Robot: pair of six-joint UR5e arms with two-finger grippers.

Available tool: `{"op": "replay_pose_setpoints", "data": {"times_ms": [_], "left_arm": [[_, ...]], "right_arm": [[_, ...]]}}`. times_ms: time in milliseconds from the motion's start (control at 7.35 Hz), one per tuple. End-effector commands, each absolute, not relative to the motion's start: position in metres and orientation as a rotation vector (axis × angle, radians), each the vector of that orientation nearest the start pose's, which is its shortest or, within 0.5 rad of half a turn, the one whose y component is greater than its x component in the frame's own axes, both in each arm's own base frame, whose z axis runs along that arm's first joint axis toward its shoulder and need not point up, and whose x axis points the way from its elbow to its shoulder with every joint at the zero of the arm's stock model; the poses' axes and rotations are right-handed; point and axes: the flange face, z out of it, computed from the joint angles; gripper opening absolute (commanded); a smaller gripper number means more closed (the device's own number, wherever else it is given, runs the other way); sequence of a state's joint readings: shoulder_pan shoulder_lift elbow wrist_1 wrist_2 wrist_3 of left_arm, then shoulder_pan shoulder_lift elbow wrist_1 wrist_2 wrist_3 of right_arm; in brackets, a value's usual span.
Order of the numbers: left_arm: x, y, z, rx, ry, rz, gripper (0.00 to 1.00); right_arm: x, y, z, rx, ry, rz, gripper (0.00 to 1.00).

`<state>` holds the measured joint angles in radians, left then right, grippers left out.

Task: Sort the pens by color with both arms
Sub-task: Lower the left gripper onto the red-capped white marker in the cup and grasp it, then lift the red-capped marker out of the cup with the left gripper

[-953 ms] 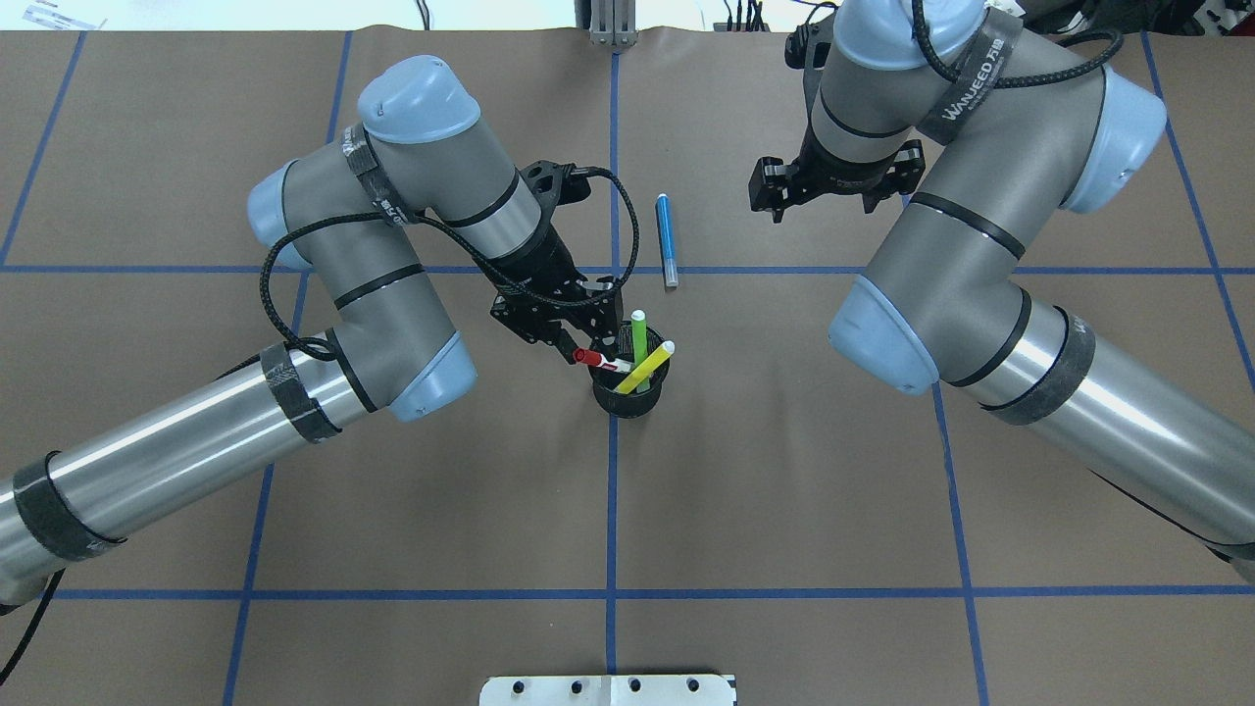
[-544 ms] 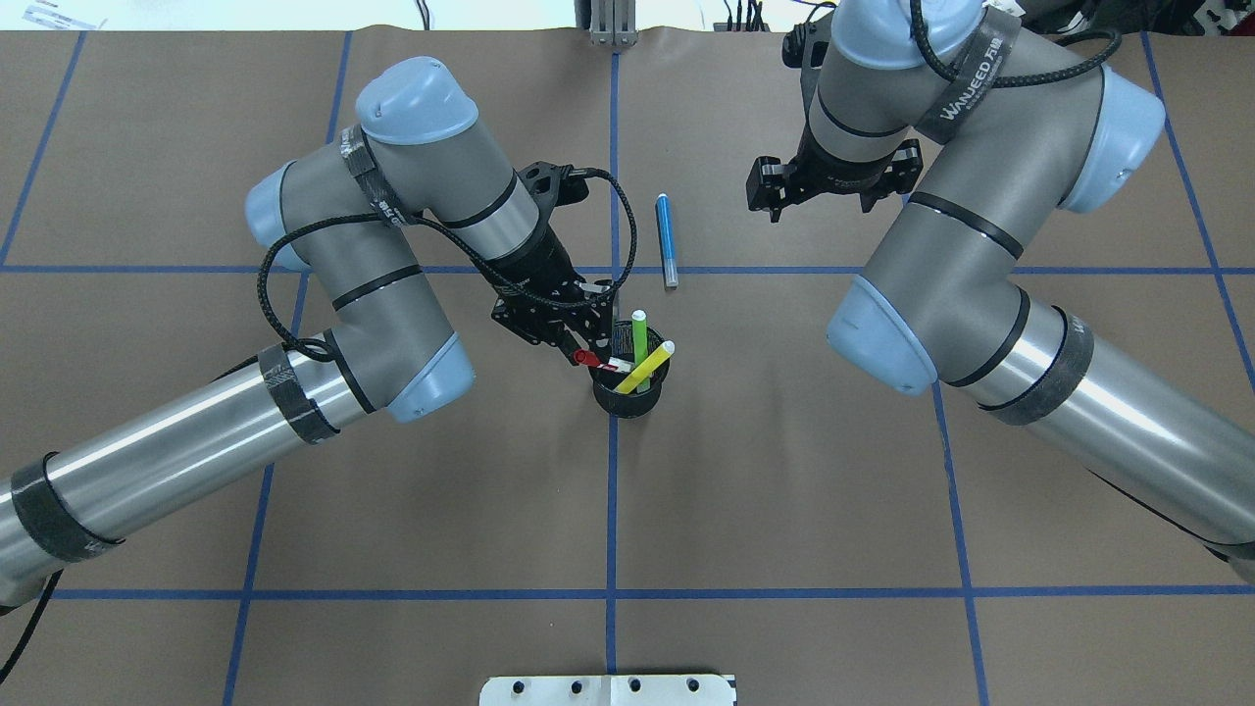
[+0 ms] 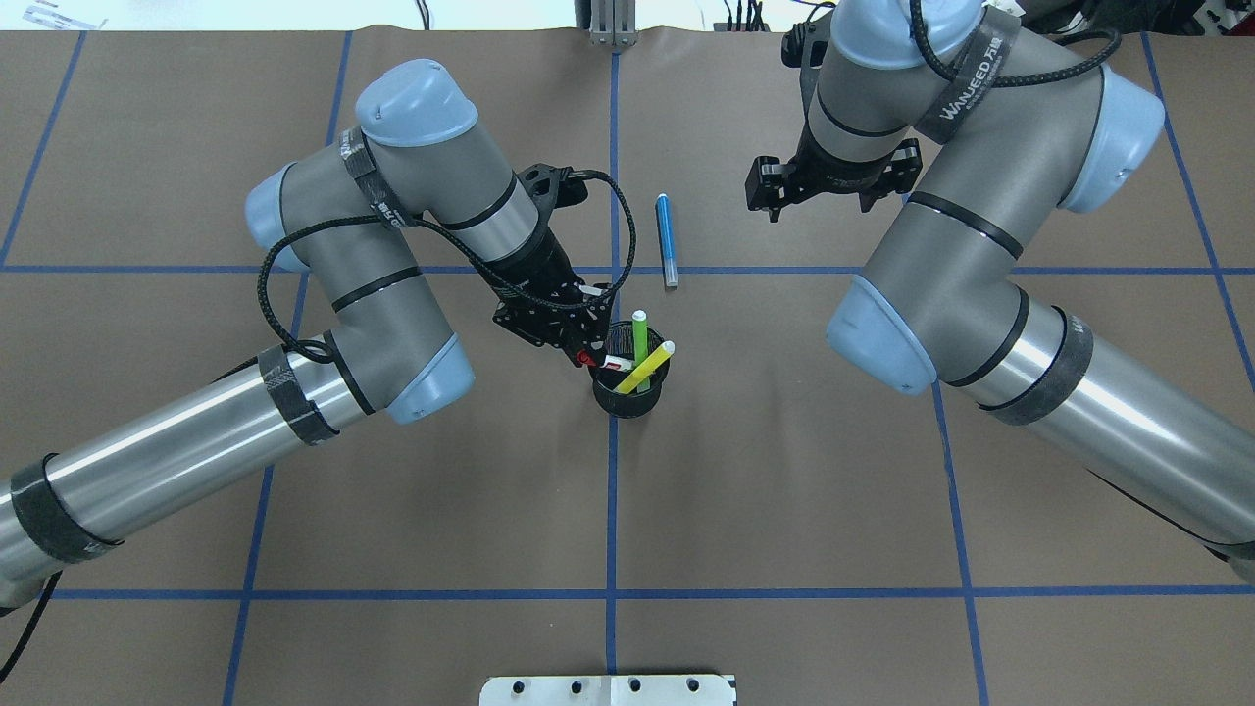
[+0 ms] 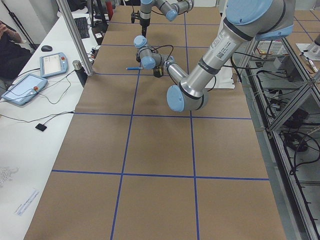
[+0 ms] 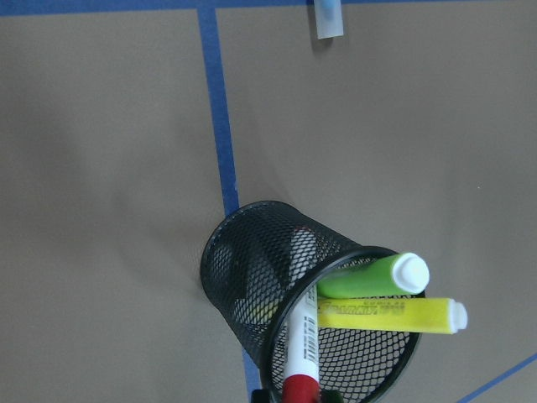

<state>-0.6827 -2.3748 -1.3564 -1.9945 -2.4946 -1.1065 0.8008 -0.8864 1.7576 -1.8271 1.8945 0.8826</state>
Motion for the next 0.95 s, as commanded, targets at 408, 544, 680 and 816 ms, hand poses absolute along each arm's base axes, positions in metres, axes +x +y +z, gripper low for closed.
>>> {"op": "replay_pose_setpoints", "data": {"times_ms": [408, 544, 680, 816], "left_arm": [[0.522, -0.489, 0.165, -0.238, 1.286, 0.334, 0.21], [0.507, -0.483, 0.157, -0.255, 1.311, 0.351, 0.21], [0.487, -0.492, 0.152, -0.253, 1.329, 0.337, 0.21], [0.465, -0.508, 0.149, -0.254, 1.343, 0.321, 0.21]], "right_arm": [[-0.385, -0.543, 0.214, 0.181, -0.657, 0.006, 0.97], [-0.385, -0.543, 0.214, 0.181, -0.657, 0.006, 0.97], [-0.385, -0.543, 0.214, 0.181, -0.657, 0.006, 0.97], [-0.385, -0.543, 0.212, 0.183, -0.659, 0.005, 0.97]]}}
